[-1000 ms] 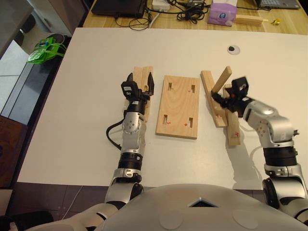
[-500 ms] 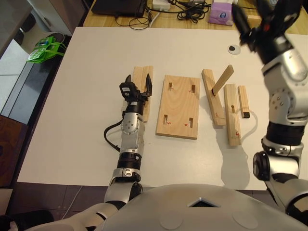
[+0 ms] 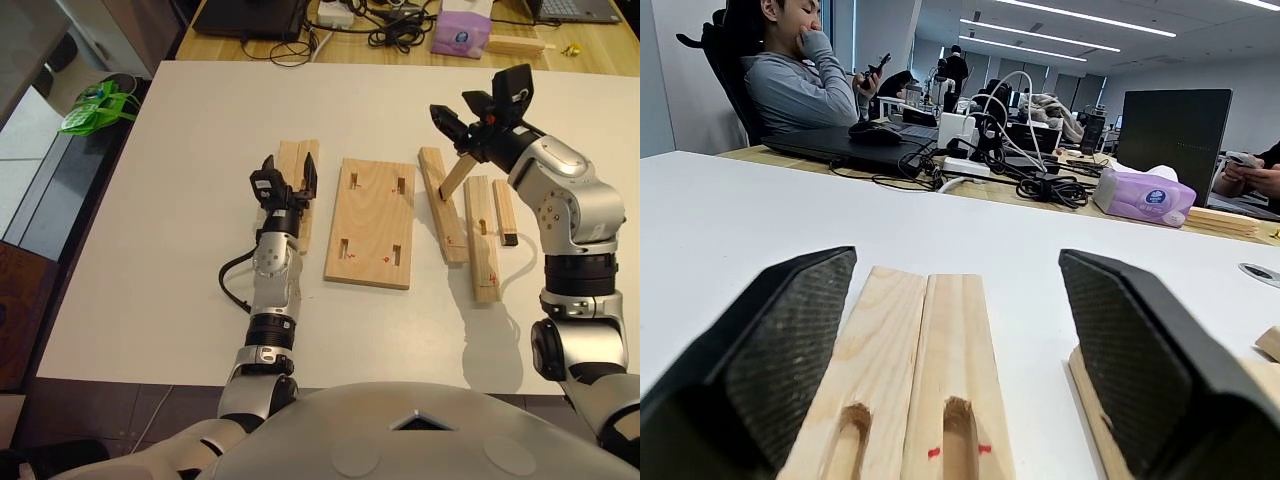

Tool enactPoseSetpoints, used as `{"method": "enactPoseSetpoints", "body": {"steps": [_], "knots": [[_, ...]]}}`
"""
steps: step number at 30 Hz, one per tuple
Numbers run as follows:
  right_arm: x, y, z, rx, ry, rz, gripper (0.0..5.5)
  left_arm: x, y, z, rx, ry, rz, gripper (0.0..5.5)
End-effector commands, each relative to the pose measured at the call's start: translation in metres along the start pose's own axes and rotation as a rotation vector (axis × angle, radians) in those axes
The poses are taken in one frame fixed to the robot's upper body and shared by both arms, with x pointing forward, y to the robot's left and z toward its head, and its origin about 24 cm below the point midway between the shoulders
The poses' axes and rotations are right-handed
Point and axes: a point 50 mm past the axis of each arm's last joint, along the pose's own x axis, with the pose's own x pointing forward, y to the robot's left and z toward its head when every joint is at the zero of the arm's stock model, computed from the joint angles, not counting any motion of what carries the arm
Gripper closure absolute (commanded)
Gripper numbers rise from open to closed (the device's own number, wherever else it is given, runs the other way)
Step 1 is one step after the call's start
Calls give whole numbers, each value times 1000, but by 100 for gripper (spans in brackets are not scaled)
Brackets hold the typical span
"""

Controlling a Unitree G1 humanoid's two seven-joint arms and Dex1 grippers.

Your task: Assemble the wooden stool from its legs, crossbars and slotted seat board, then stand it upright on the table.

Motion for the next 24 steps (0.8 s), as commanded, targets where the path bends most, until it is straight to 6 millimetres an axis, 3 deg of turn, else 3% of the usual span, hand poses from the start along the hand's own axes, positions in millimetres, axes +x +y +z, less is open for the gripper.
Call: {"method": "enactPoseSetpoints", "body": {"steps": [1,5,9,12,18,21,24], "knots": [[1,3,11,12,-127,-9,217,2,1,1,0,-9,4,173],[-19,4,67,11,-476,-23,217,3,2,2,6,-10,1,173],[-53,-2,81,-46,-590,-64,217,2,4,3,12,-13,5,173],[-78,-7,52,-110,-507,-46,217,-1,6,2,25,-14,10,173],[-131,-21,-38,-68,-259,-14,217,-7,12,-1,40,-2,24,173],[-131,-27,-63,-62,-174,-14,217,-5,11,-1,41,-4,25,173],[-121,-23,-71,-64,-135,-21,217,-3,12,0,42,-5,22,173]]}}
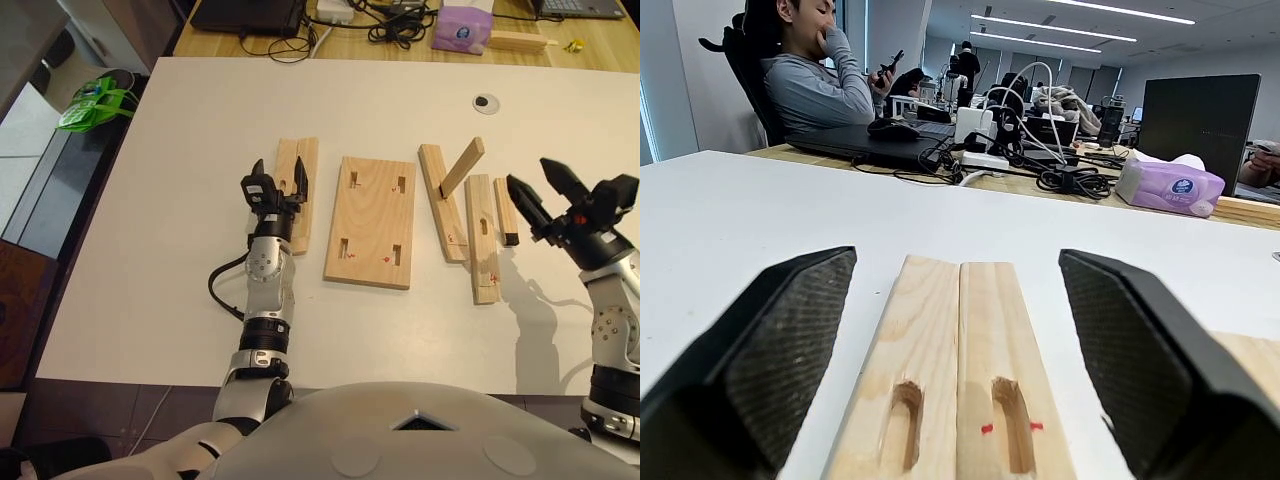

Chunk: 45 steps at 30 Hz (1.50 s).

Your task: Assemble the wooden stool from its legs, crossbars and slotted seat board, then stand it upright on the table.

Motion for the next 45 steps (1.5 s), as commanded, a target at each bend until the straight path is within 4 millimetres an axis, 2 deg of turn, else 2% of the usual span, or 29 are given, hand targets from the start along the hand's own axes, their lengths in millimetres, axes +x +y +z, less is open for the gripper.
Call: {"method": "enactPoseSetpoints", "body": {"steps": [1,5,8,13,16,20,25,28,32,36,38,42,45], "knots": [[13,7,-9,-18,46,5,217,3,2,1,10,0,-3,173],[29,25,-23,-48,148,51,217,2,1,0,11,4,-7,173],[35,28,-28,-65,262,-1,217,1,1,-1,10,4,-4,173],[32,31,-15,-91,419,-4,217,-1,3,-2,6,2,23,173],[40,36,-4,-71,447,41,217,0,0,-3,1,0,29,173],[43,41,-5,-58,522,78,217,2,-1,-3,0,-2,28,173],[36,32,-17,-137,622,26,217,1,2,-4,5,-3,32,173],[28,30,-42,-121,706,15,217,1,0,-5,2,-5,33,173],[31,30,-46,-114,714,35,217,1,-4,-6,-5,-7,34,173],[41,23,-27,-148,634,1,217,1,-2,-8,-4,-8,45,173],[46,27,-21,-141,613,14,217,0,-3,-9,-6,-7,49,173],[42,31,-31,-123,658,47,217,0,-3,-9,-7,-9,51,173],[45,32,-31,-106,651,52,217,-1,-1,-9,-4,-9,56,173]]}}
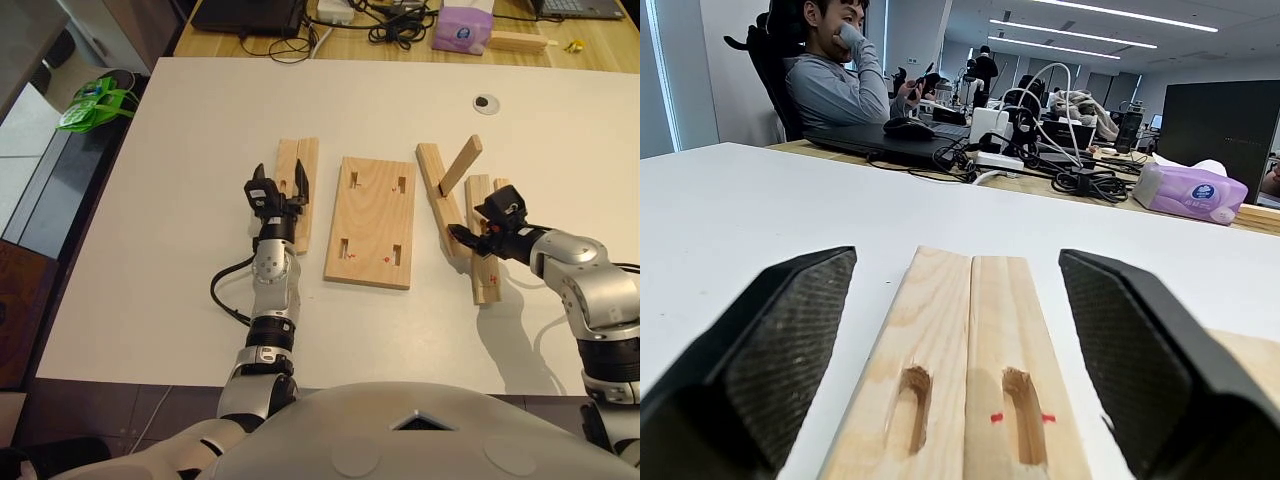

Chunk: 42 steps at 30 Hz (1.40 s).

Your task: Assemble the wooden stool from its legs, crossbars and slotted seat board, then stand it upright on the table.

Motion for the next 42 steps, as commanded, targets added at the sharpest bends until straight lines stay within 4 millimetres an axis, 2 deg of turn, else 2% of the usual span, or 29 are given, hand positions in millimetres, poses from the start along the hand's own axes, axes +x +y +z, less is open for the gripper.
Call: {"method": "enactPoseSetpoints", "body": {"steps": [1,10,15,19,25,28,36,39,42], "knots": [[3,2,-1,21,9,15,217,0,1,0,8,1,4,173],[13,14,7,5,21,88,217,0,-1,-1,4,0,5,173],[11,3,-12,12,124,56,217,-2,0,-1,-1,-1,24,173],[2,-9,-27,37,187,39,217,-2,-1,-2,-7,0,31,173],[2,-20,-26,28,200,45,217,-1,-1,-3,-11,-6,50,173],[3,-18,-28,48,193,58,217,0,0,-3,-11,-8,52,173],[10,-12,-29,166,129,73,358,-1,0,-3,-7,-4,49,173],[14,-12,-24,244,46,58,416,0,1,-3,-4,-4,46,173],[17,-13,-23,330,-18,72,448,1,2,-2,-2,-8,44,173]]}}
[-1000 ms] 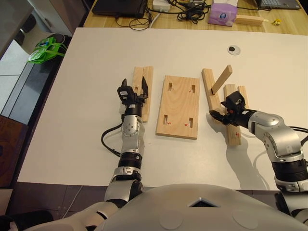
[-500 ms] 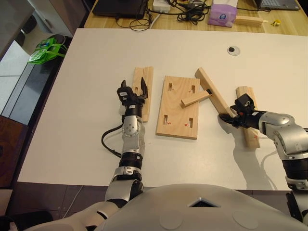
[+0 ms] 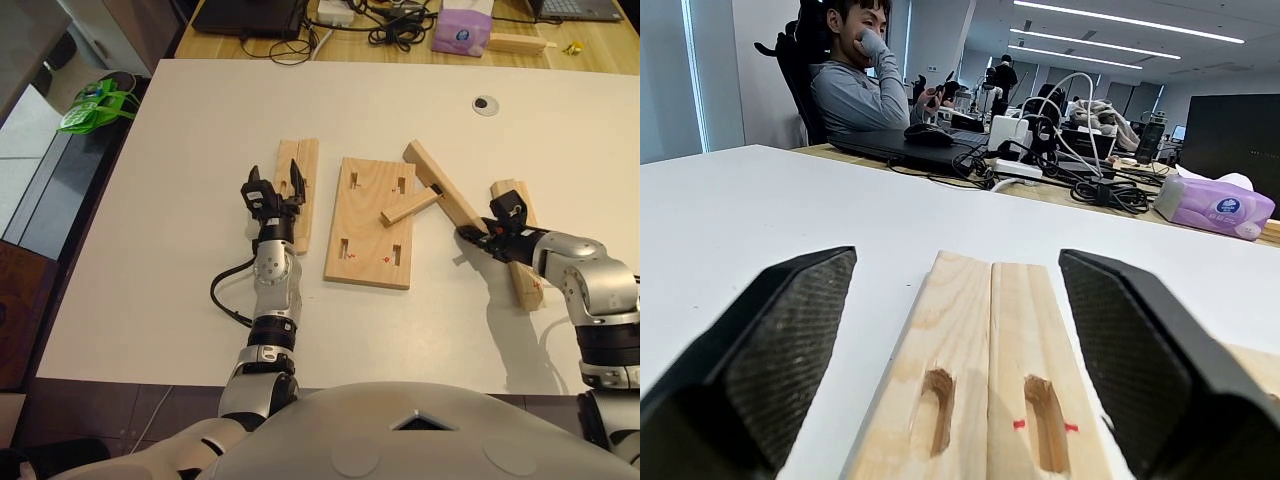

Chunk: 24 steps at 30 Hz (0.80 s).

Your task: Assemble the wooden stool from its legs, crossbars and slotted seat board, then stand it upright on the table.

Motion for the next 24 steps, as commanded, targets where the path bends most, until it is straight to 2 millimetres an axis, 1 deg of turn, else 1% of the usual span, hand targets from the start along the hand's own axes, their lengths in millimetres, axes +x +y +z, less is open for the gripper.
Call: {"method": "enactPoseSetpoints", "body": {"steps": [1,4,6,8,9,11,13,15,16,17,19,20,21,24], "knots": [[5,-1,-7,94,-28,29,448,3,0,1,6,3,-7,173],[6,-1,-13,79,-31,56,448,6,2,3,10,-3,-13,173],[5,0,-11,59,-86,81,448,7,4,5,15,-8,-15,173],[5,-2,-4,42,-173,99,448,12,7,11,21,-29,-22,173],[4,-2,3,45,-235,119,448,17,9,19,25,-52,-32,173],[-1,-1,20,39,-376,187,448,30,17,41,32,-113,-57,173],[-9,-1,32,25,-479,247,449,42,25,66,42,-176,-91,173],[-19,1,46,9,-579,307,449,55,33,97,39,-240,-131,173],[-23,2,53,1,-625,342,449,62,34,111,0,-257,-162,173],[-28,4,61,-11,-668,381,449,69,31,123,-112,-249,-220,173],[-34,8,73,-54,-713,459,449,81,16,139,-394,-190,-419,173],[-35,11,78,-75,-720,494,449,83,8,144,-509,-155,-530,173],[-36,14,82,-92,-723,523,449,85,2,148,-586,-126,-621,173],[-39,24,99,-173,-747,628,449,87,-11,144,-723,9,-822,173]]}}
